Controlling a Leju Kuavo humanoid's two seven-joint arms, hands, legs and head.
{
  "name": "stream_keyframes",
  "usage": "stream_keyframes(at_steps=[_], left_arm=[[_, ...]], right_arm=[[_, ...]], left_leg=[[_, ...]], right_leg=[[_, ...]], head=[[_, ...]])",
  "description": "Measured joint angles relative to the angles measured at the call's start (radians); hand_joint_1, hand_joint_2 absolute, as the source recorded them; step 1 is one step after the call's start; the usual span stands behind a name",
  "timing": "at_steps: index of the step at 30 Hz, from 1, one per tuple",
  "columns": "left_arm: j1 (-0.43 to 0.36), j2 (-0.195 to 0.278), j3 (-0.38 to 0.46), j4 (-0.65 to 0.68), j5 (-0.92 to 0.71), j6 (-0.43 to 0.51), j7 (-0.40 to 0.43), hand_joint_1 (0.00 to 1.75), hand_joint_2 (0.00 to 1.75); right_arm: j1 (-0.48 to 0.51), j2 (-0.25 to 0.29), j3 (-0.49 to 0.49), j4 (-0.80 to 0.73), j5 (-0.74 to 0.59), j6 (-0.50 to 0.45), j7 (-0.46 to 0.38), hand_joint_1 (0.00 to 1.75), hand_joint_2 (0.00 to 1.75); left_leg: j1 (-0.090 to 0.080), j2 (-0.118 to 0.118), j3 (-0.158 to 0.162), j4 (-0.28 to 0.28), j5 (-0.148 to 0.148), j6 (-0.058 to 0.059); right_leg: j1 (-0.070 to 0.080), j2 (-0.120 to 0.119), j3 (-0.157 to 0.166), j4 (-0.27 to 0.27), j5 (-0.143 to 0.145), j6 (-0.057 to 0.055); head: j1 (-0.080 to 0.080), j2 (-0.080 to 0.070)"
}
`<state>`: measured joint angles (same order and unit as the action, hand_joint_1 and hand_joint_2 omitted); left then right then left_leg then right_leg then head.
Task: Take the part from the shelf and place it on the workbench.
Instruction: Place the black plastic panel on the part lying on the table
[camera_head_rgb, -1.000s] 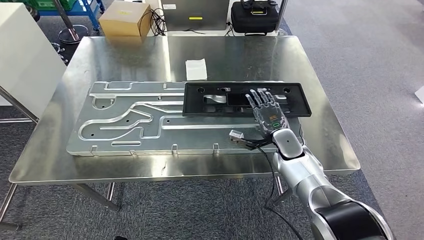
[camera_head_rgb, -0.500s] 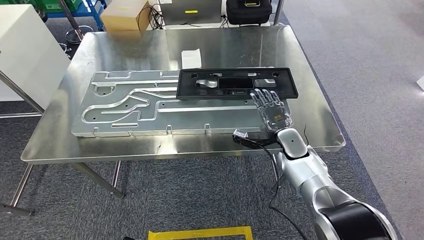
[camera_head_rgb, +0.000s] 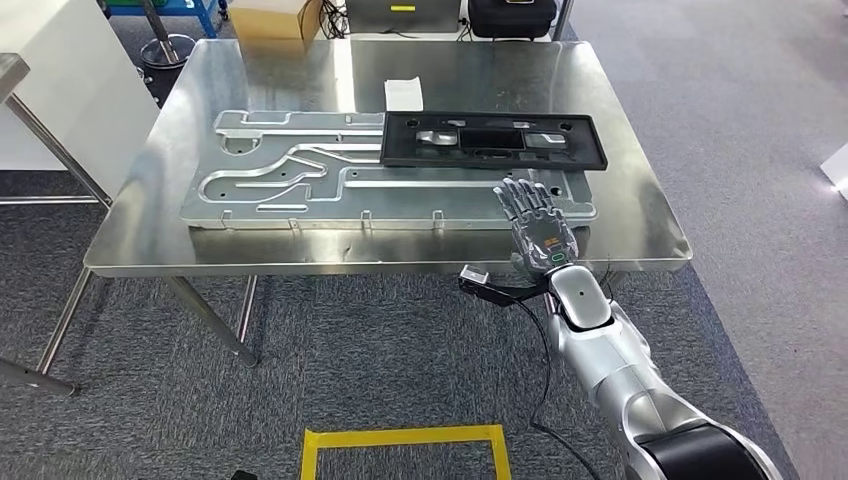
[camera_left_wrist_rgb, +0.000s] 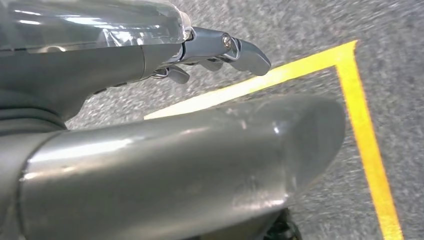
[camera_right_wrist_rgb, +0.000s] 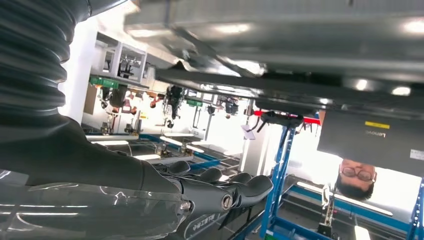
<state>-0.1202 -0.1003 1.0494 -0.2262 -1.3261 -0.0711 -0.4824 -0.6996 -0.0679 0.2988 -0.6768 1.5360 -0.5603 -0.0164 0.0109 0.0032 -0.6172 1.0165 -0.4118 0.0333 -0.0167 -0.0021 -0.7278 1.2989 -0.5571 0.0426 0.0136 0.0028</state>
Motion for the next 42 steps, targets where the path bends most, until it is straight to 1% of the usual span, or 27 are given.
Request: stream_keyframes(at_steps=[1,3,5,6,8,9,11,13,14,16,18,20,21,23,24,25,28,29,30,31,33,35,37,39,40,41,42], left_arm=[[0.000,0.000,0.000,0.000,0.000,0.000,0.000,0.00,0.00],[0.000,0.000,0.000,0.000,0.002,-0.001,0.000,0.00,0.00],[0.000,-0.001,0.000,0.000,0.004,-0.002,0.000,0.00,0.00],[0.000,-0.001,0.000,0.000,0.004,-0.002,0.000,0.00,0.00],[0.001,-0.001,0.000,0.000,0.005,-0.002,0.000,0.00,0.00],[0.002,-0.001,0.001,0.000,0.006,-0.002,0.000,0.00,0.00],[0.006,0.000,0.001,0.000,0.007,-0.002,0.001,0.00,0.00],[0.008,0.000,0.001,0.000,0.011,0.000,0.001,0.00,0.00],[0.009,-0.001,0.001,0.000,0.013,0.001,0.001,0.00,0.00],[0.010,-0.001,0.002,0.000,0.017,0.005,0.001,0.00,0.00],[0.011,0.000,0.005,0.000,0.024,0.008,-0.001,0.00,0.00],[0.011,0.000,0.009,0.000,0.032,0.012,-0.005,0.00,0.00],[0.013,0.000,0.012,0.000,0.035,0.014,-0.008,0.00,0.00],[0.018,0.000,0.019,0.000,0.039,0.016,-0.011,0.00,0.00],[0.019,-0.001,0.022,0.001,0.042,0.018,-0.012,0.00,0.00],[0.021,-0.002,0.026,0.001,0.048,0.020,-0.014,0.00,0.00],[0.029,-0.003,0.041,0.001,0.069,0.026,-0.020,0.00,0.00],[0.034,-0.003,0.049,0.001,0.076,0.028,-0.022,0.00,0.00],[0.038,-0.003,0.056,0.001,0.082,0.030,-0.023,0.00,0.00],[0.043,-0.003,0.063,0.001,0.087,0.032,-0.023,0.00,0.00],[0.047,-0.004,0.076,0.001,0.098,0.036,-0.024,0.00,0.00],[0.047,-0.006,0.091,0.001,0.114,0.040,-0.024,0.00,0.00],[0.046,-0.008,0.109,0.001,0.129,0.044,-0.024,0.00,0.00],[0.050,-0.010,0.128,0.001,0.140,0.049,-0.024,0.00,0.00],[0.053,-0.010,0.137,0.001,0.144,0.052,-0.024,0.00,0.00],[0.055,-0.010,0.146,0.001,0.148,0.056,-0.024,0.00,0.00],[0.057,-0.010,0.154,0.001,0.150,0.060,-0.024,0.00,0.00]], right_arm=[[0.006,0.000,0.000,-0.007,0.001,-0.002,0.000,0.00,1.75],[0.012,0.000,-0.001,-0.023,0.004,-0.002,0.001,0.00,1.75],[0.013,0.000,-0.002,-0.042,0.007,-0.002,0.003,0.00,1.75],[0.013,0.000,-0.002,-0.049,0.008,-0.003,0.005,0.00,1.75],[0.019,-0.001,-0.003,-0.058,0.010,-0.005,0.008,0.00,1.75],[0.023,0.000,-0.004,-0.061,0.010,-0.007,0.010,0.00,1.75],[0.034,0.000,-0.006,-0.072,0.009,-0.014,0.014,0.00,1.75],[0.057,0.001,-0.013,-0.089,-0.006,-0.035,0.016,0.00,1.75],[0.077,0.003,-0.020,-0.103,-0.019,-0.049,0.016,0.00,1.75],[0.122,0.009,-0.037,-0.138,-0.046,-0.076,0.014,0.00,1.75],[0.173,0.018,-0.059,-0.189,-0.091,-0.095,-0.001,0.00,1.75],[0.232,0.031,-0.088,-0.256,-0.156,-0.118,-0.027,0.00,1.75],[0.261,0.038,-0.102,-0.288,-0.181,-0.128,-0.039,0.00,1.75],[0.311,0.051,-0.122,-0.341,-0.215,-0.136,-0.057,0.00,1.75],[0.336,0.055,-0.130,-0.366,-0.236,-0.136,-0.069,0.00,1.75],[0.366,0.062,-0.140,-0.396,-0.268,-0.137,-0.086,0.00,1.75],[0.490,0.095,-0.190,-0.508,-0.403,-0.137,-0.163,0.00,1.75],[0.543,0.109,-0.213,-0.546,-0.455,-0.137,-0.198,0.00,1.75],[0.596,0.125,-0.236,-0.581,-0.504,-0.137,-0.232,0.00,1.75],[0.644,0.139,-0.259,-0.610,-0.547,-0.137,-0.265,0.00,1.75],[0.715,0.164,-0.300,-0.656,-0.629,-0.126,-0.319,0.00,1.75],[0.765,0.188,-0.348,-0.687,-0.753,-0.079,-0.376,0.00,1.75],[0.813,0.215,-0.420,-0.700,-0.903,0.020,-0.451,0.00,1.75],[0.852,0.250,-0.528,-0.691,-0.996,0.146,-0.537,0.00,0.87],[0.862,0.268,-0.597,-0.678,-1.008,0.209,-0.579,0.00,0.44],[0.866,0.287,-0.677,-0.660,-1.001,0.267,-0.610,0.00,0.00],[0.864,0.305,-0.761,-0.637,-0.986,0.316,-0.632,0.00,0.00]], left_leg=[[-0.001,0.000,-0.015,0.002,0.010,-0.002],[-0.003,0.000,-0.039,0.004,0.030,-0.008],[-0.005,0.000,-0.050,0.003,0.049,-0.017],[-0.005,0.000,-0.051,0.000,0.059,-0.023],[-0.002,0.000,-0.052,-0.009,0.076,-0.035],[-0.001,-0.001,-0.058,-0.003,0.065,-0.040],[0.001,-0.003,-0.084,0.063,-0.018,-0.048],[0.002,-0.003,-0.116,0.194,-0.119,-0.055],[0.003,-0.002,-0.122,0.254,-0.139,-0.058],[0.003,-0.002,-0.094,0.293,-0.106,-0.060],[0.002,-0.003,0.001,0.201,-0.067,-0.056],[-0.001,-0.005,0.111,0.054,-0.096,-0.047],[-0.004,-0.005,0.141,0.007,-0.116,-0.042],[-0.006,-0.003,0.144,-0.015,-0.113,-0.027],[-0.005,0.000,0.136,-0.018,-0.102,-0.018],[-0.003,0.002,0.126,-0.020,-0.089,-0.008],[-0.002,0.003,0.083,-0.021,-0.050,0.008],[-0.002,0.002,0.067,-0.021,-0.038,0.008],[-0.003,0.001,0.050,-0.019,-0.027,0.006],[-0.003,0.000,0.034,-0.017,-0.017,0.004],[-0.004,0.002,0.004,-0.010,0.002,-0.003],[-0.007,0.006,-0.014,-0.002,0.017,-0.012],[-0.007,0.008,-0.021,-0.002,0.034,-0.024],[-0.005,0.007,-0.026,-0.005,0.044,-0.037],[-0.004,0.006,-0.031,0.006,0.024,-0.042],[-0.003,0.005,-0.041,0.034,-0.016,-0.046],[-0.001,0.005,-0.053,0.081,-0.073,-0.050]], right_leg=[[0.001,0.000,0.028,-0.017,0.026,-0.003],[0.005,0.001,0.131,-0.136,0.054,-0.016],[0.013,0.001,0.220,-0.264,0.038,-0.028],[0.016,0.001,0.238,-0.296,0.030,-0.032],[0.017,-0.001,0.233,-0.311,0.046,-0.042],[0.014,-0.003,0.227,-0.315,0.057,-0.049],[0.009,-0.008,0.203,-0.321,0.085,-0.064],[0.011,-0.009,0.169,-0.320,0.111,-0.069],[0.011,-0.010,0.151,-0.318,0.124,-0.068],[0.012,-0.011,0.114,-0.311,0.147,-0.063],[0.012,-0.012,0.080,-0.298,0.165,-0.056],[0.014,-0.014,0.061,-0.285,0.179,-0.047],[0.014,-0.015,0.059,-0.283,0.186,-0.041],[0.012,-0.016,0.058,-0.286,0.202,-0.029],[0.010,-0.013,0.054,-0.283,0.194,-0.023],[0.009,-0.009,0.045,-0.265,0.166,-0.018],[0.005,-0.002,0.005,-0.106,0.010,-0.007],[0.004,-0.002,-0.002,-0.045,-0.017,-0.005],[0.004,-0.001,0.001,-0.004,-0.017,-0.003],[0.003,-0.001,0.018,0.006,0.003,-0.004],[0.004,-0.002,0.105,-0.077,0.047,-0.011],[0.010,-0.003,0.226,-0.234,0.033,-0.022],[0.017,-0.004,0.285,-0.324,0.008,-0.031],[0.015,-0.006,0.277,-0.337,0.022,-0.043],[0.013,-0.007,0.268,-0.340,0.034,-0.051],[0.011,-0.009,0.255,-0.342,0.048,-0.059],[0.011,-0.011,0.240,-0.341,0.060,-0.064]], head=[[0.000,0.000],[0.000,0.000],[-0.001,0.000],[-0.001,0.000],[0.000,0.000],[0.000,0.000],[-0.005,0.000],[-0.009,0.000],[-0.009,0.000],[-0.010,0.000],[-0.010,0.000],[-0.009,0.000],[-0.009,0.000],[-0.009,0.000],[-0.009,0.000],[-0.007,0.000],[0.000,0.000],[0.000,0.000],[0.000,0.000],[0.001,0.000],[0.001,0.000],[0.001,0.000],[0.001,0.000],[0.001,0.000],[0.000,0.000],[-0.003,0.000],[-0.005,0.000]])
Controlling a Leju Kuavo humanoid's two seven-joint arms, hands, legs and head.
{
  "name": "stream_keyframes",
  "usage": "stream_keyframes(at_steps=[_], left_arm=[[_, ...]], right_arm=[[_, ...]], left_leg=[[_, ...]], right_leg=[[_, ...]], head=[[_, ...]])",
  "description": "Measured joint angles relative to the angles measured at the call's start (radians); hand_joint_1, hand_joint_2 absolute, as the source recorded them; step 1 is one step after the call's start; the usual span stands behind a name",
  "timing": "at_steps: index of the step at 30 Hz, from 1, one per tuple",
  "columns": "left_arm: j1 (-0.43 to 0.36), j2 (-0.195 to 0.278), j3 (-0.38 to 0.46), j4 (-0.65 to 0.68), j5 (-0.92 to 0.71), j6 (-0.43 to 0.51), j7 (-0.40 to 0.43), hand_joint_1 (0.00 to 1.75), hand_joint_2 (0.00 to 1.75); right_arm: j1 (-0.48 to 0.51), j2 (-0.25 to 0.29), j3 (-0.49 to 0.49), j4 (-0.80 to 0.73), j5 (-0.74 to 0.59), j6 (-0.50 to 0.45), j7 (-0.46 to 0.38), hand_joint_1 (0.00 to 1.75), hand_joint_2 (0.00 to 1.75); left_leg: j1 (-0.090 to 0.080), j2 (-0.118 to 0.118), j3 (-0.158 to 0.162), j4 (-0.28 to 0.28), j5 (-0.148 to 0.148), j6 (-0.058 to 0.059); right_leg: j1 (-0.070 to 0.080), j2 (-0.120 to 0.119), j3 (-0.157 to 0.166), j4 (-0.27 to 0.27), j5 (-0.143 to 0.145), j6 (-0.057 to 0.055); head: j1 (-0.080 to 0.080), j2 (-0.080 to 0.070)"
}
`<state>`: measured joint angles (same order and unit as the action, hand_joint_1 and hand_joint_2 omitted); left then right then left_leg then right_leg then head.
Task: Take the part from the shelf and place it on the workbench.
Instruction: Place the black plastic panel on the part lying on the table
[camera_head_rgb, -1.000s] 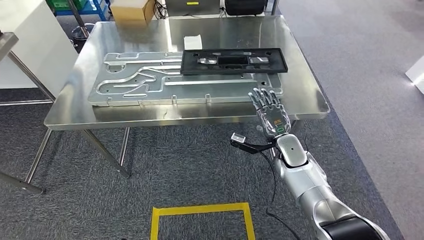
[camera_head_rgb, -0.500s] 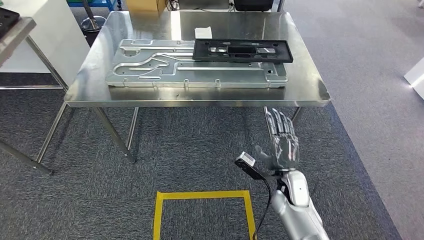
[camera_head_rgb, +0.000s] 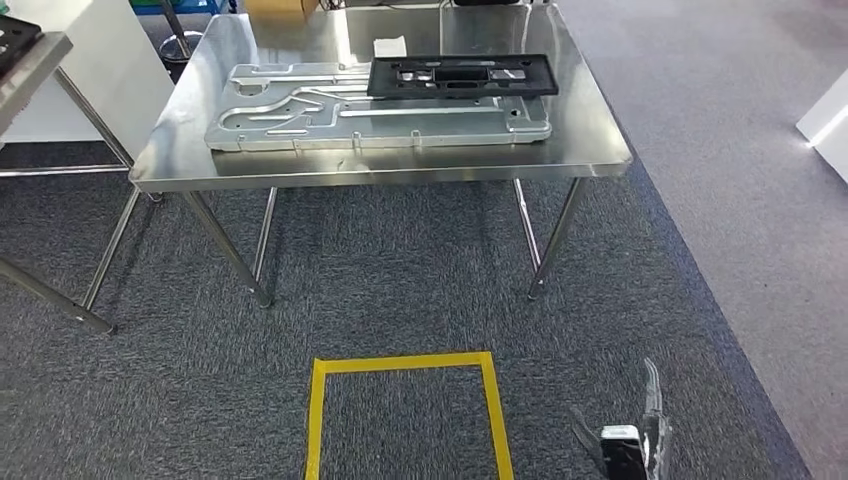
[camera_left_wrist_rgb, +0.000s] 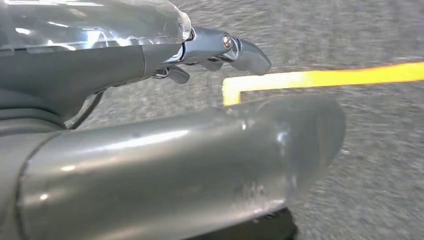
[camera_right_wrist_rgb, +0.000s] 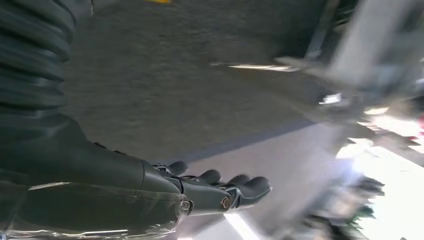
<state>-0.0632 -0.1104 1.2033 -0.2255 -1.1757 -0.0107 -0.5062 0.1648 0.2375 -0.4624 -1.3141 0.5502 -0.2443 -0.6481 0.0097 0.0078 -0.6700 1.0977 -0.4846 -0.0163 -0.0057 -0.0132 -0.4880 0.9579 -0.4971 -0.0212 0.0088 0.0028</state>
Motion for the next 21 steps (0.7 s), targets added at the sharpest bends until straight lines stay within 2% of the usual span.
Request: stream_keyframes(at_steps=[1,2,3,4,5,6,7,8,9,10,11,12,13,14,15,16,17,18,19,20,21], left_arm=[[0.001,-0.001,0.008,0.000,0.004,0.003,0.000,0.00,0.00],[0.002,-0.002,0.015,0.000,0.008,0.007,0.000,0.00,0.00],[0.002,-0.003,0.022,0.000,0.012,0.010,0.000,0.00,0.00],[0.002,-0.004,0.030,0.000,0.016,0.014,0.000,0.00,0.00],[0.001,-0.004,0.036,0.000,0.019,0.017,0.000,0.00,0.00],[0.001,-0.004,0.042,0.000,0.021,0.019,-0.001,0.00,0.00],[-0.001,-0.004,0.046,0.000,0.021,0.019,-0.002,0.00,0.00],[-0.003,-0.004,0.048,0.000,0.020,0.020,-0.003,0.00,0.00],[-0.006,-0.005,0.050,0.000,0.018,0.020,-0.007,0.00,0.00],[-0.007,-0.005,0.051,0.000,0.015,0.019,-0.011,0.00,0.00],[-0.007,-0.007,0.051,0.000,0.011,0.018,-0.017,0.00,0.00],[-0.007,-0.009,0.052,0.000,0.009,0.017,-0.023,0.00,0.00],[-0.007,-0.011,0.054,-0.001,0.009,0.015,-0.027,0.00,0.00],[-0.007,-0.012,0.056,-0.001,0.009,0.015,-0.029,0.00,0.00],[-0.006,-0.014,0.058,-0.002,0.009,0.015,-0.031,0.00,0.00],[-0.005,-0.014,0.060,-0.002,0.010,0.016,-0.032,0.00,0.00],[-0.003,-0.015,0.062,-0.003,0.010,0.016,-0.032,0.00,0.00],[-0.002,-0.016,0.064,-0.003,0.010,0.016,-0.032,0.00,0.00],[-0.002,-0.016,0.066,-0.004,0.010,0.016,-0.033,0.00,0.00],[-0.002,-0.016,0.068,-0.004,0.010,0.017,-0.033,0.00,0.00],[-0.002,-0.016,0.069,-0.004,0.010,0.017,-0.033,0.00,0.00]], right_arm=[[-0.003,0.014,-0.082,0.026,0.020,0.029,-0.007,0.00,0.00],[-0.009,0.026,-0.163,0.057,0.043,0.045,-0.008,0.00,0.00],[-0.016,0.035,-0.240,0.095,0.068,0.049,-0.008,0.00,0.00],[-0.026,0.040,-0.312,0.135,0.091,0.047,-0.008,0.00,0.00],[-0.037,0.044,-0.373,0.173,0.108,0.046,-0.008,0.00,0.00],[-0.046,0.047,-0.429,0.212,0.121,0.045,-0.008,0.00,0.00],[-0.055,0.049,-0.475,0.245,0.130,0.043,-0.008,0.00,0.00],[-0.064,0.050,-0.516,0.279,0.139,0.039,-0.007,0.00,0.00],[-0.074,0.050,-0.556,0.317,0.149,0.033,-0.004,0.00,0.00],[-0.086,0.048,-0.592,0.357,0.156,0.026,0.002,0.00,0.00],[-0.098,0.045,-0.630,0.403,0.161,0.020,0.011,0.00,0.00],[-0.109,0.038,-0.668,0.452,0.164,0.014,0.024,0.00,0.00],[-0.120,0.031,-0.705,0.504,0.166,0.008,0.040,0.00,0.00],[-0.128,0.024,-0.738,0.552,0.168,0.002,0.055,0.00,0.00],[-0.134,0.017,-0.766,0.599,0.169,-0.003,0.068,0.00,0.00],[-0.139,0.011,-0.788,0.638,0.169,-0.007,0.076,0.00,0.00],[-0.144,0.006,-0.806,0.671,0.169,-0.009,0.081,0.00,0.00],[-0.149,0.001,-0.821,0.699,0.169,-0.010,0.084,0.00,0.00],[-0.154,-0.005,-0.833,0.723,0.169,-0.011,0.085,0.00,0.00],[-0.159,-0.009,-0.844,0.743,0.169,-0.012,0.087,0.00,0.00],[-0.165,-0.014,-0.853,0.760,0.170,-0.012,0.092,0.00,0.00]], left_leg=[[0.001,0.000,-0.012,0.063,-0.056,-0.003],[0.001,0.000,-0.020,0.128,-0.093,-0.006],[0.002,0.000,-0.020,0.178,-0.103,-0.008],[0.002,0.000,-0.007,0.203,-0.088,-0.009],[0.002,0.000,0.022,0.195,-0.056,-0.009],[0.002,-0.001,0.069,0.152,-0.029,-0.006],[0.000,-0.002,0.128,0.082,-0.025,-0.002],[-0.002,-0.003,0.185,0.000,-0.040,0.004],[-0.004,-0.003,0.226,-0.063,-0.062,0.012],[-0.007,-0.003,0.247,-0.105,-0.080,0.020],[-0.008,-0.003,0.249,-0.122,-0.080,0.029],[-0.007,0.000,0.240,-0.123,-0.069,0.038],[-0.005,0.002,0.230,-0.126,-0.055,0.047],[-0.003,0.004,0.216,-0.129,-0.038,0.055],[-0.001,0.006,0.200,-0.130,-0.023,0.061],[-0.002,0.006,0.183,-0.130,-0.010,0.064],[-0.002,0.007,0.166,-0.129,0.004,0.065],[-0.002,0.008,0.148,-0.127,0.018,0.063],[-0.002,0.010,0.129,-0.124,0.031,0.061],[-0.002,0.012,0.110,-0.120,0.043,0.057],[-0.001,0.012,0.092,-0.115,0.052,0.053]], right_leg=[[0.001,-0.001,-0.017,0.003,0.012,-0.003],[0.002,-0.003,-0.036,0.007,0.024,-0.004],[0.002,-0.005,-0.056,0.012,0.036,-0.003],[0.003,-0.005,-0.077,0.019,0.047,-0.001],[0.003,-0.005,-0.099,0.028,0.057,0.001],[0.002,-0.005,-0.120,0.038,0.066,0.004],[0.003,-0.003,-0.138,0.048,0.075,0.007],[0.004,-0.002,-0.152,0.057,0.083,0.012],[0.005,-0.001,-0.160,0.062,0.093,0.018],[0.004,-0.001,-0.163,0.062,0.103,0.024],[0.005,-0.001,-0.164,0.058,0.115,0.031],[0.003,0.001,-0.167,0.055,0.122,0.038],[0.002,0.003,-0.172,0.061,0.108,0.044],[0.000,0.006,-0.181,0.082,0.073,0.050],[-0.003,0.009,-0.192,0.123,0.019,0.055],[-0.005,0.010,-0.204,0.181,-0.041,0.060],[-0.007,0.011,-0.214,0.246,-0.084,0.065],[-0.009,0.011,-0.217,0.302,-0.101,0.069],[-0.012,0.011,-0.209,0.335,-0.092,0.073],[-0.015,0.011,-0.185,0.335,-0.065,0.075],[-0.018,0.011,-0.143,0.300,-0.037,0.077]], head=[[-0.002,0.000],[-0.004,0.000],[-0.003,0.000],[-0.003,0.000],[-0.004,0.000],[-0.004,0.000],[-0.004,0.000],[-0.004,0.000],[-0.003,0.000],[-0.003,0.000],[-0.002,0.000],[-0.004,0.000],[-0.005,0.000],[-0.003,0.000],[-0.002,0.000],[0.000,0.000],[0.002,0.000],[0.002,0.000],[0.002,0.000],[0.002,0.000],[0.002,0.000]])
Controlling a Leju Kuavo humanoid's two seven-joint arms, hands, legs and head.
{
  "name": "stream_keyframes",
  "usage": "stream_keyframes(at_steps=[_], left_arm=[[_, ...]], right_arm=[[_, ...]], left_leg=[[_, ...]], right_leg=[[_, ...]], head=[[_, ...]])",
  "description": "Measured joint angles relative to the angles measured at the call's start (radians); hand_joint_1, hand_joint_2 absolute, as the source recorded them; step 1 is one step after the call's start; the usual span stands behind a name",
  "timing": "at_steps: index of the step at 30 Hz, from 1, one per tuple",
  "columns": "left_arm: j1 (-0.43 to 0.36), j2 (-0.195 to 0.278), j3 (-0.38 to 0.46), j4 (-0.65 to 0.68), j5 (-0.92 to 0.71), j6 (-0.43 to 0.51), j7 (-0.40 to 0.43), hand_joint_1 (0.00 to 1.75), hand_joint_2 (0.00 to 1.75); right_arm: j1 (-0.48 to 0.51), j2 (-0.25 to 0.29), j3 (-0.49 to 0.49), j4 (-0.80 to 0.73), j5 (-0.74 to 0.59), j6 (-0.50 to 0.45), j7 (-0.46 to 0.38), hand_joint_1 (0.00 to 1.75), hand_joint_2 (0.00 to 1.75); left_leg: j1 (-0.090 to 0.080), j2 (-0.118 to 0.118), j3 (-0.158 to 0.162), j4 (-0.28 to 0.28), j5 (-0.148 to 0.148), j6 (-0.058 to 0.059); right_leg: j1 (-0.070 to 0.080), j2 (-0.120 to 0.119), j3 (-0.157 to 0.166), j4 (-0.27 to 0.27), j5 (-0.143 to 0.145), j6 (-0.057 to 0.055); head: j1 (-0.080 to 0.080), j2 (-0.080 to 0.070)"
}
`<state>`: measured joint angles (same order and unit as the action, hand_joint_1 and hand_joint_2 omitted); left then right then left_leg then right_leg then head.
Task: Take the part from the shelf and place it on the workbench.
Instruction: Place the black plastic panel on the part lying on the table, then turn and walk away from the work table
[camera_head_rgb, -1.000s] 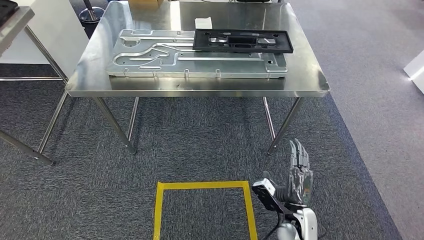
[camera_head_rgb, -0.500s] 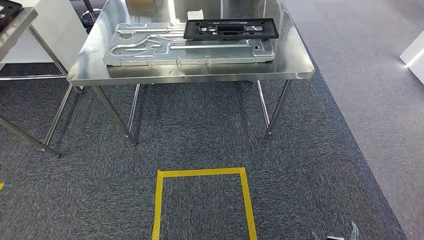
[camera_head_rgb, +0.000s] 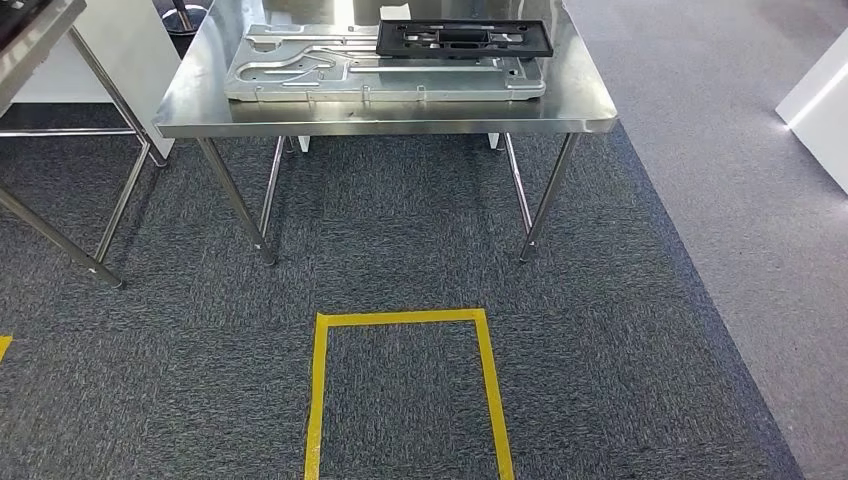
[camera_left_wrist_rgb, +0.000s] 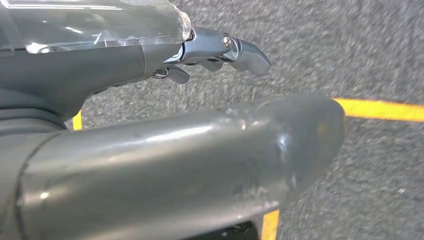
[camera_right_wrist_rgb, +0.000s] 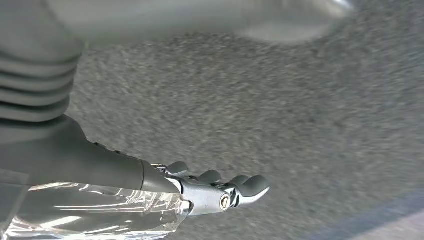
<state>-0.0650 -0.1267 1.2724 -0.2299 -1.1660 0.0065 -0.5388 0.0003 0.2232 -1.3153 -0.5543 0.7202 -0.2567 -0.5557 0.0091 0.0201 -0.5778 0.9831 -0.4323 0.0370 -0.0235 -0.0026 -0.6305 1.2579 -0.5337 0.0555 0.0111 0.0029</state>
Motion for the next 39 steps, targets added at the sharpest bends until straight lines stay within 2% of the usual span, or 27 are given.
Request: stream_keyframes(at_steps=[1,3,4,5,7,8,11,12,13,14,15,17,18,20,22,24,26,27,28,29,30,31,33,34,35,37,39], left_arm=[[-0.001,0.000,0.001,0.000,0.000,0.002,0.000,0.00,0.00],[-0.001,-0.001,0.003,-0.001,0.001,0.008,0.000,0.00,0.00],[-0.001,-0.002,0.005,-0.002,0.002,0.012,0.000,0.00,0.00],[-0.001,-0.002,0.007,-0.002,0.002,0.016,0.001,0.00,0.00],[0.000,-0.002,0.011,-0.002,0.001,0.021,0.007,0.00,0.00],[0.001,-0.001,0.013,-0.002,0.000,0.022,0.013,0.00,0.00],[0.007,-0.001,0.020,-0.002,-0.008,0.031,0.047,0.00,0.00],[0.010,-0.001,0.022,-0.002,-0.010,0.033,0.058,0.00,0.00],[0.011,0.000,0.024,-0.002,-0.012,0.035,0.065,0.00,0.00],[0.012,0.000,0.025,-0.002,-0.013,0.036,0.070,0.00,0.00],[0.012,0.001,0.027,-0.002,-0.015,0.037,0.073,0.00,0.00],[0.011,0.003,0.028,-0.002,-0.018,0.038,0.083,0.00,0.00],[0.010,0.004,0.028,-0.002,-0.019,0.039,0.087,0.00,0.00],[0.009,0.005,0.028,-0.002,-0.021,0.041,0.095,0.00,0.00],[0.011,0.004,0.029,-0.002,-0.022,0.042,0.097,0.00,0.00],[0.013,0.004,0.030,-0.002,-0.025,0.042,0.096,0.00,0.00],[0.011,0.004,0.030,-0.002,-0.028,0.042,0.095,0.00,0.00],[0.010,0.004,0.030,-0.002,-0.029,0.042,0.095,0.00,0.00],[0.009,0.005,0.030,-0.002,-0.030,0.042,0.094,0.00,0.00],[0.009,0.005,0.030,-0.002,-0.032,0.042,0.094,0.00,0.00],[0.010,0.005,0.030,-0.002,-0.034,0.042,0.093,0.00,0.00],[0.010,0.005,0.030,-0.002,-0.036,0.041,0.094,0.00,0.00],[0.010,0.005,0.030,-0.002,-0.041,0.042,0.095,0.00,0.00],[0.008,0.005,0.030,-0.002,-0.044,0.042,0.097,0.00,0.00],[0.008,0.005,0.030,-0.002,-0.046,0.042,0.098,0.00,0.00],[0.009,0.005,0.030,-0.002,-0.049,0.044,0.100,0.00,0.00],[0.012,0.008,0.030,-0.002,-0.051,0.046,0.102,0.00,0.00]], right_arm=[[-0.005,-0.004,-0.008,0.016,0.001,0.003,0.010,0.00,0.00],[-0.018,-0.012,-0.025,0.051,-0.001,0.016,0.053,0.00,0.00],[-0.024,-0.015,-0.036,0.072,0.001,0.020,0.088,0.00,0.00],[-0.028,-0.019,-0.045,0.093,0.006,0.017,0.132,0.00,0.00],[-0.032,-0.023,-0.060,0.134,0.028,0.000,0.234,0.00,0.00],[-0.032,-0.025,-0.064,0.152,0.041,-0.006,0.281,0.00,0.00],[-0.031,-0.027,-0.070,0.198,0.079,0.003,0.374,0.00,0.00],[-0.030,-0.027,-0.071,0.211,0.089,0.011,0.391,0.00,0.00],[-0.031,-0.027,-0.071,0.221,0.097,0.017,0.400,0.00,0.00],[-0.031,-0.027,-0.071,0.231,0.102,0.022,0.406,0.00,0.00],[-0.032,-0.027,-0.071,0.238,0.107,0.025,0.410,0.00,0.00],[-0.032,-0.027,-0.069,0.250,0.120,0.040,0.415,0.00,0.00],[-0.031,-0.027,-0.067,0.255,0.130,0.050,0.417,0.00,0.00],[-0.031,-0.029,-0.059,0.261,0.153,0.072,0.420,0.00,0.00],[-0.034,-0.030,-0.049,0.266,0.176,0.087,0.425,0.00,0.00],[-0.035,-0.031,-0.037,0.270,0.194,0.095,0.429,0.00,0.00],[-0.032,-0.033,-0.027,0.275,0.211,0.100,0.435,0.00,0.00],[-0.030,-0.033,-0.021,0.277,0.222,0.102,0.440,0.00,0.00],[-0.028,-0.034,-0.014,0.279,0.235,0.103,0.446,0.00,0.00],[-0.026,-0.034,-0.006,0.282,0.247,0.105,0.451,0.00,0.00],[-0.024,-0.034,0.001,0.284,0.257,0.108,0.456,0.00,0.00],[-0.023,-0.034,0.009,0.285,0.266,0.112,0.459,0.00,0.00],[-0.020,-0.035,0.020,0.288,0.277,0.123,0.466,0.00,0.00],[-0.019,-0.036,0.025,0.290,0.281,0.130,0.470,0.00,0.00],[-0.019,-0.037,0.030,0.292,0.285,0.136,0.474,0.00,0.00],[-0.021,-0.037,0.038,0.295,0.291,0.149,0.480,0.00,0.00],[-0.021,-0.036,0.045,0.298,0.295,0.157,0.483,0.00,0.00]], left_leg=[[0.000,0.000,-0.016,0.006,0.008,-0.005],[-0.001,-0.001,-0.037,0.021,0.019,-0.017],[-0.002,-0.002,-0.043,0.026,0.027,-0.025],[-0.002,-0.003,-0.047,0.027,0.035,-0.033],[0.002,-0.007,-0.057,0.034,0.038,-0.046],[0.004,-0.009,-0.067,0.054,0.017,-0.051],[0.007,-0.011,-0.123,0.224,-0.108,-0.062],[0.007,-0.011,-0.136,0.281,-0.133,-0.064],[0.007,-0.011,-0.134,0.307,-0.136,-0.064],[0.007,-0.010,-0.114,0.296,-0.123,-0.062],[0.005,-0.007,-0.074,0.247,-0.100,-0.057],[-0.002,0.022,0.021,0.108,-0.067,-0.043],[-0.007,0.039,0.051,0.058,-0.061,-0.034],[-0.016,0.055,0.066,0.020,-0.065,-0.022],[-0.014,0.038,0.059,0.011,-0.059,-0.012],[-0.007,0.018,0.059,-0.001,-0.047,-0.001],[-0.004,-0.002,0.054,-0.007,-0.037,0.009],[-0.004,-0.012,0.049,-0.007,-0.034,0.012],[-0.005,-0.024,0.045,-0.006,-0.032,0.012],[-0.005,-0.036,0.043,-0.005,-0.031,0.011],[-0.005,-0.049,0.042,-0.003,-0.030,0.010],[-0.005,-0.062,0.042,0.000,-0.030,0.009],[-0.006,-0.086,0.037,0.008,-0.031,0.002],[-0.007,-0.096,0.032,0.014,-0.031,-0.003],[-0.008,-0.106,0.025,0.018,-0.030,-0.010],[-0.006,-0.126,0.015,0.021,-0.026,-0.024],[-0.007,-0.110,0.001,0.045,-0.044,-0.034]], right_leg=[[-0.002,0.000,0.060,-0.066,0.012,-0.001],[-0.001,0.000,0.182,-0.228,-0.014,-0.011],[0.003,0.000,0.218,-0.281,-0.033,-0.020],[0.006,-0.001,0.231,-0.309,-0.041,-0.029],[0.006,-0.009,0.221,-0.312,-0.030,-0.050],[0.005,-0.015,0.214,-0.314,-0.022,-0.059],[0.009,-0.034,0.189,-0.312,-0.002,-0.077],[0.012,-0.041,0.180,-0.309,0.002,-0.079],[0.015,-0.047,0.171,-0.304,0.005,-0.079],[0.018,-0.053,0.164,-0.299,0.007,-0.079],[0.019,-0.060,0.159,-0.294,0.007,-0.079],[0.024,-0.077,0.154,-0.285,0.006,-0.075],[0.026,-0.085,0.154,-0.283,0.005,-0.072],[0.030,-0.104,0.154,-0.280,0.005,-0.063],[0.031,-0.120,0.156,-0.281,0.004,-0.053],[0.031,-0.091,0.144,-0.254,-0.022,-0.041],[0.025,-0.032,0.092,-0.148,-0.085,-0.034],[0.021,-0.014,0.057,-0.078,-0.117,-0.032],[0.019,-0.007,0.028,-0.022,-0.134,-0.031],[0.017,-0.003,0.014,0.004,-0.131,-0.030],[0.015,-0.001,0.017,-0.007,-0.109,-0.030],[0.014,0.005,0.036,-0.053,-0.071,-0.032],[0.010,0.047,0.091,-0.182,0.001,-0.039],[0.010,0.065,0.109,-0.229,0.017,-0.043],[0.010,0.078,0.116,-0.253,0.021,-0.046],[0.010,0.064,0.117,-0.264,0.020,-0.054],[0.006,0.040,0.120,-0.273,0.025,-0.066]], head=[[0.000,0.000],[0.000,0.000],[0.000,0.000],[0.000,0.000],[0.000,0.000],[-0.002,0.000],[-0.009,0.000],[-0.009,0.000],[-0.009,0.000],[-0.009,0.000],[-0.010,0.000],[-0.010,0.000],[-0.010,0.000],[-0.009,0.000],[-0.008,0.000],[-0.004,0.000],[0.002,0.000],[0.002,0.000],[0.003,0.000],[0.003,0.000],[0.003,0.000],[0.003,0.000],[0.003,0.000],[0.002,0.000],[0.002,0.000],[0.002,0.000],[-0.001,0.000]])
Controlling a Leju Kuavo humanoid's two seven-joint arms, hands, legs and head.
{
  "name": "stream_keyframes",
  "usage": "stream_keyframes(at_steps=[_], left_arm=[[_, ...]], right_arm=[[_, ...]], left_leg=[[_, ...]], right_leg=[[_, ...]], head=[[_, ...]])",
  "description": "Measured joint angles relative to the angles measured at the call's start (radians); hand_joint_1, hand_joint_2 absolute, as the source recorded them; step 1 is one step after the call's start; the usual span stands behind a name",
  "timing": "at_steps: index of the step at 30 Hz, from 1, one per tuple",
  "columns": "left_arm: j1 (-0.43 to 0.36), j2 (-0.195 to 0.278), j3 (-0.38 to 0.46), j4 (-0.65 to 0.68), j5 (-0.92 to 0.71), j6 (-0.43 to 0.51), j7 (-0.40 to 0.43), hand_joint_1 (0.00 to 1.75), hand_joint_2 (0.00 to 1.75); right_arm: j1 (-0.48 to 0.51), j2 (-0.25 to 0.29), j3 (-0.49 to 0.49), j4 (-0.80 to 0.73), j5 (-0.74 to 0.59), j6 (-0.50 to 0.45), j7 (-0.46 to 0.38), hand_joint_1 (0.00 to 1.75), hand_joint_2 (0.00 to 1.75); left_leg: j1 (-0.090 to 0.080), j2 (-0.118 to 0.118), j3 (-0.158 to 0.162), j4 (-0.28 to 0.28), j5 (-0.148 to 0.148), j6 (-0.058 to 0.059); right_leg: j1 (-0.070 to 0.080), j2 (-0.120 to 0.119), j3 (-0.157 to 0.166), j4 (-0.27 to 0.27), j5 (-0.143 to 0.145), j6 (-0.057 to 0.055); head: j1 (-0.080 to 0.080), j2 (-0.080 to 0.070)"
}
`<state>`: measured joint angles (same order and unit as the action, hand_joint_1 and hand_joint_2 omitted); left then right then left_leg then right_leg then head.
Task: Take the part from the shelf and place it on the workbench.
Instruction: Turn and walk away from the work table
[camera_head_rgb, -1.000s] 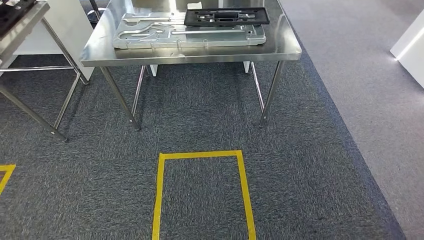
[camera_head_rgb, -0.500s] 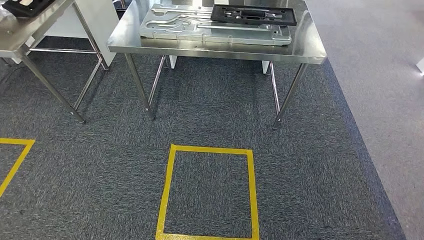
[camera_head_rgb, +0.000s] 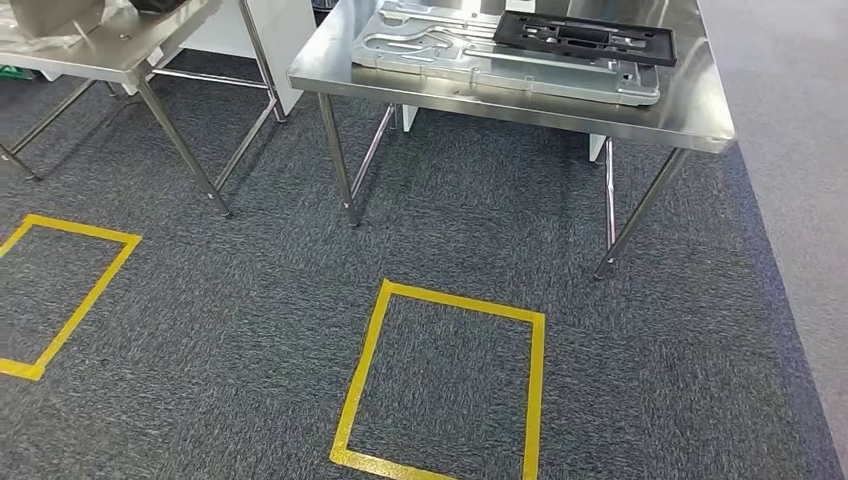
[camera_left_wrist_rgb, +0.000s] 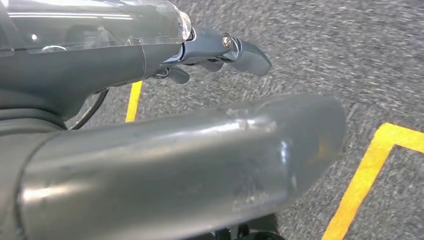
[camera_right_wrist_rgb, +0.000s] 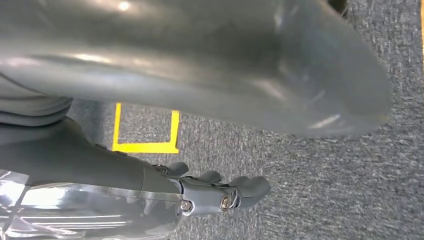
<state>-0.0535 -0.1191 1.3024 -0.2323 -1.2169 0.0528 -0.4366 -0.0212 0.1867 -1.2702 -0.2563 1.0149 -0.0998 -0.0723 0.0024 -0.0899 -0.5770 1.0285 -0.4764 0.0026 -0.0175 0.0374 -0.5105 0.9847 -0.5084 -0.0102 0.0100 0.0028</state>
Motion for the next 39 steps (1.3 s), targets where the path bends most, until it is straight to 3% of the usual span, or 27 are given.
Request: stream_keyframes(at_steps=[3,5,6,7,9,10,11,13,14,16,18,19,20,21,22,24,25,27,29,31,33,35,36,37,39], left_arm=[[-0.001,0.002,0.000,0.000,-0.002,0.003,0.002,0.00,0.00],[-0.002,0.002,0.000,0.000,-0.004,0.003,0.003,0.00,0.00],[-0.001,0.002,0.000,0.000,-0.004,0.003,0.003,0.00,0.00],[0.000,0.003,0.000,0.000,-0.005,0.003,0.004,0.00,0.00],[-0.001,0.004,0.000,0.000,-0.005,0.004,0.004,0.00,0.00],[-0.003,0.005,0.000,0.000,-0.006,0.004,0.004,0.00,0.00],[-0.003,0.005,0.000,0.000,-0.006,0.004,0.004,0.00,0.00],[-0.001,0.005,-0.001,0.000,-0.006,0.004,0.004,0.00,0.00],[0.000,0.004,-0.001,0.000,-0.006,0.004,0.004,0.00,0.00],[0.000,0.004,-0.001,0.000,-0.008,0.004,0.002,0.00,0.00],[-0.003,0.004,-0.001,0.000,-0.009,0.004,-0.002,0.00,0.00],[-0.004,0.004,-0.001,0.000,-0.009,0.004,-0.004,0.00,0.00],[-0.004,0.004,-0.001,0.000,-0.010,0.004,-0.006,0.00,0.00],[-0.004,0.004,-0.001,0.000,-0.010,0.003,-0.007,0.00,0.00],[-0.003,0.004,-0.001,0.000,-0.011,0.003,-0.008,0.00,0.00],[-0.004,0.002,-0.001,0.000,-0.013,0.000,-0.010,0.00,0.00],[-0.005,0.001,-0.001,0.000,-0.014,-0.001,-0.011,0.00,0.00],[-0.006,-0.002,-0.002,0.000,-0.017,-0.004,-0.012,0.00,0.00],[-0.003,-0.002,-0.002,0.000,-0.019,-0.005,-0.013,0.00,0.00],[-0.001,-0.002,-0.002,0.000,-0.020,-0.006,-0.014,0.00,0.00],[-0.004,-0.003,-0.003,0.000,-0.021,-0.007,-0.016,0.00,0.00],[-0.006,-0.004,-0.003,0.000,-0.021,-0.009,-0.017,0.00,0.00],[-0.005,-0.005,-0.003,0.000,-0.021,-0.010,-0.017,0.00,0.00],[-0.004,-0.005,-0.003,0.000,-0.021,-0.010,-0.018,0.00,0.00],[-0.003,-0.005,-0.003,0.000,-0.021,-0.010,-0.018,0.00,0.00]], right_arm=[[0.004,0.000,0.006,0.003,0.004,0.009,0.002,0.00,0.00],[0.005,-0.001,0.008,0.004,0.006,0.016,0.002,0.00,0.00],[0.004,-0.002,0.009,0.004,0.007,0.018,0.002,0.00,0.00],[0.003,-0.002,0.010,0.005,0.008,0.020,0.002,0.00,0.00],[0.002,-0.002,0.012,0.005,0.010,0.021,0.002,0.00,0.00],[0.001,-0.003,0.013,0.005,0.011,0.021,0.002,0.00,0.00],[0.001,-0.003,0.014,0.005,0.011,0.021,0.002,0.00,0.00],[-0.003,-0.003,0.015,0.006,0.013,0.021,0.000,0.00,0.00],[-0.005,-0.004,0.017,0.006,0.015,0.021,-0.001,0.00,0.00],[-0.007,-0.005,0.020,0.006,0.018,0.021,-0.004,0.00,0.00],[-0.004,-0.006,0.022,0.006,0.021,0.020,-0.005,0.00,0.00],[-0.003,-0.006,0.022,0.006,0.022,0.020,-0.005,0.00,0.00],[-0.003,-0.007,0.022,0.006,0.023,0.019,-0.004,0.00,0.00],[-0.002,-0.008,0.022,0.006,0.023,0.019,-0.004,0.00,0.00],[-0.002,-0.008,0.022,0.006,0.025,0.018,-0.003,0.00,0.00],[0.000,-0.010,0.022,0.006,0.027,0.016,0.001,0.00,0.00],[0.000,-0.012,0.022,0.006,0.029,0.015,0.003,0.00,0.00],[0.000,-0.014,0.022,0.006,0.032,0.015,0.007,0.00,0.00],[-0.003,-0.014,0.022,0.007,0.033,0.015,0.010,0.00,0.00],[-0.004,-0.014,0.022,0.007,0.034,0.015,0.013,0.00,0.00],[-0.001,-0.015,0.022,0.008,0.036,0.015,0.016,0.00,0.00],[0.001,-0.015,0.022,0.008,0.038,0.016,0.018,0.00,0.00],[0.001,-0.015,0.022,0.008,0.039,0.016,0.019,0.00,0.00],[0.000,-0.015,0.022,0.008,0.041,0.016,0.019,0.00,0.00],[-0.001,-0.015,0.023,0.008,0.047,0.016,0.019,0.00,0.00]], left_leg=[[0.003,0.065,-0.072,0.164,-0.097,-0.013],[0.009,0.079,-0.108,0.254,-0.129,-0.021],[0.010,0.084,-0.097,0.244,-0.115,-0.022],[0.011,0.091,-0.069,0.197,-0.088,-0.023],[0.008,0.127,0.009,0.056,-0.033,-0.017],[0.005,0.141,0.033,0.010,-0.021,-0.012],[0.002,0.150,0.043,-0.015,-0.017,-0.007],[-0.001,0.135,0.038,-0.020,-0.016,0.004],[0.001,0.127,0.038,-0.023,-0.012,0.010],[0.006,0.110,0.038,-0.031,-0.003,0.025],[0.006,0.093,0.034,-0.032,0.003,0.033],[0.005,0.081,0.032,-0.032,0.004,0.035],[0.004,0.069,0.030,-0.031,0.005,0.036],[0.003,0.055,0.030,-0.030,0.005,0.036],[0.002,0.041,0.031,-0.028,0.005,0.035],[0.001,0.013,0.031,-0.024,0.005,0.032],[0.001,-0.001,0.029,-0.021,0.005,0.029],[0.002,-0.025,0.020,-0.017,0.007,0.017],[0.005,-0.036,0.011,-0.017,0.010,0.004],[0.002,0.009,-0.006,0.015,-0.013,-0.005],[0.003,0.065,-0.056,0.124,-0.076,-0.013],[0.010,0.079,-0.112,0.245,-0.125,-0.022],[0.013,0.082,-0.119,0.265,-0.125,-0.025],[0.016,0.087,-0.104,0.243,-0.105,-0.028],[0.018,0.121,-0.030,0.111,-0.043,-0.029]], right_leg=[[0.002,-0.042,0.000,-0.004,0.002,-0.013],[0.005,-0.070,-0.002,-0.001,0.001,-0.013],[0.005,-0.083,-0.002,0.000,-0.001,-0.012],[0.005,-0.095,-0.001,0.002,-0.003,-0.010],[0.007,-0.116,0.002,0.008,-0.009,-0.003],[0.009,-0.125,0.003,0.010,-0.011,0.002],[0.011,-0.133,0.004,0.011,-0.013,0.007],[0.013,-0.148,0.007,0.010,-0.013,0.017],[0.011,-0.141,0.008,0.013,-0.017,0.023],[0.007,-0.097,-0.011,0.057,-0.054,0.033],[0.005,-0.052,-0.067,0.176,-0.123,0.037],[0.005,-0.045,-0.098,0.242,-0.149,0.037],[0.005,-0.042,-0.120,0.285,-0.158,0.037],[0.005,-0.041,-0.126,0.293,-0.146,0.035],[0.005,-0.036,-0.112,0.260,-0.114,0.033],[0.004,0.004,-0.054,0.129,-0.039,0.023],[0.004,0.027,-0.030,0.072,-0.018,0.019],[0.005,0.051,-0.011,0.025,-0.011,0.013],[0.004,0.027,-0.009,0.016,-0.007,0.006],[-0.001,-0.001,-0.003,0.005,-0.002,-0.007],[-0.001,-0.033,-0.001,0.000,-0.002,-0.016],[0.001,-0.067,-0.002,0.001,-0.004,-0.017],[0.001,-0.082,-0.001,0.001,-0.005,-0.016],[0.001,-0.096,0.000,0.002,-0.007,-0.014],[0.000,-0.120,0.005,0.005,-0.013,-0.006]], head=[[-0.009,0.000],[-0.010,0.000],[-0.010,0.000],[-0.010,0.000],[-0.010,0.000],[-0.009,0.000],[-0.008,0.000],[-0.005,0.000],[-0.005,0.000],[-0.003,0.000],[0.000,0.000],[0.000,0.000],[0.000,0.000],[0.000,0.000],[0.000,0.000],[0.000,0.000],[0.000,0.000],[-0.001,0.000],[-0.001,0.000],[-0.005,0.000],[-0.010,0.000],[-0.012,0.000],[-0.012,0.000],[-0.012,0.000],[-0.013,0.000]])
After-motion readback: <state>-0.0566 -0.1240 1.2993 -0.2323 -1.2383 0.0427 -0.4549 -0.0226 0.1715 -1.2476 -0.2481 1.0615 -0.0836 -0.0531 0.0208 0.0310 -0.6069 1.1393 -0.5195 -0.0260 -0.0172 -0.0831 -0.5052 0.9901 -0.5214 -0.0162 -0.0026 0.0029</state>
